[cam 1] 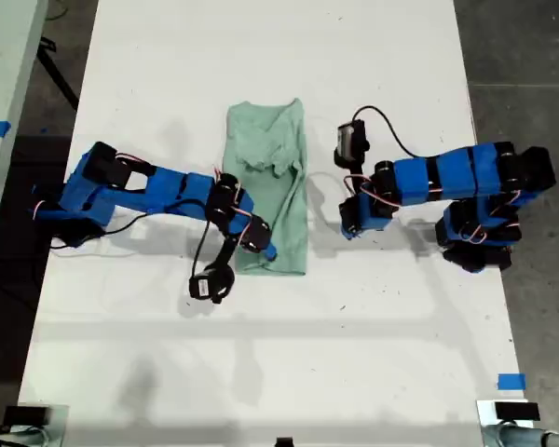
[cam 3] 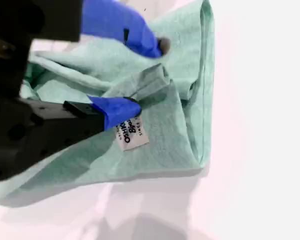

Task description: Fold t-shirt

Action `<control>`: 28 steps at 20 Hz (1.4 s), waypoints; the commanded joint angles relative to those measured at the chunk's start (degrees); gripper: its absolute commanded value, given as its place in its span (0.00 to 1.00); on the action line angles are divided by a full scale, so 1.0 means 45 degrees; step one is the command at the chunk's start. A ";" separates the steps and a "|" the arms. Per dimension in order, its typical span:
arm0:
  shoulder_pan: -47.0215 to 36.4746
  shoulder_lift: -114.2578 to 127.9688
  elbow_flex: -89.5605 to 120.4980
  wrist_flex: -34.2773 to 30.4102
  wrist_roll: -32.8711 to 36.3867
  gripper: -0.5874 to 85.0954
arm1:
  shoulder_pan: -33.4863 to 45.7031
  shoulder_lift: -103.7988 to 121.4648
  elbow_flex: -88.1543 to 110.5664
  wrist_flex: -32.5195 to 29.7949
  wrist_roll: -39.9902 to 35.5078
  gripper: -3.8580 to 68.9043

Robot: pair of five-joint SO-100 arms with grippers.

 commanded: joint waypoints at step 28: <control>0.0469 0.7695 0.7344 0.1191 -0.4570 0.38 | -0.0586 -0.3438 -0.6914 0.2578 0.0781 0.47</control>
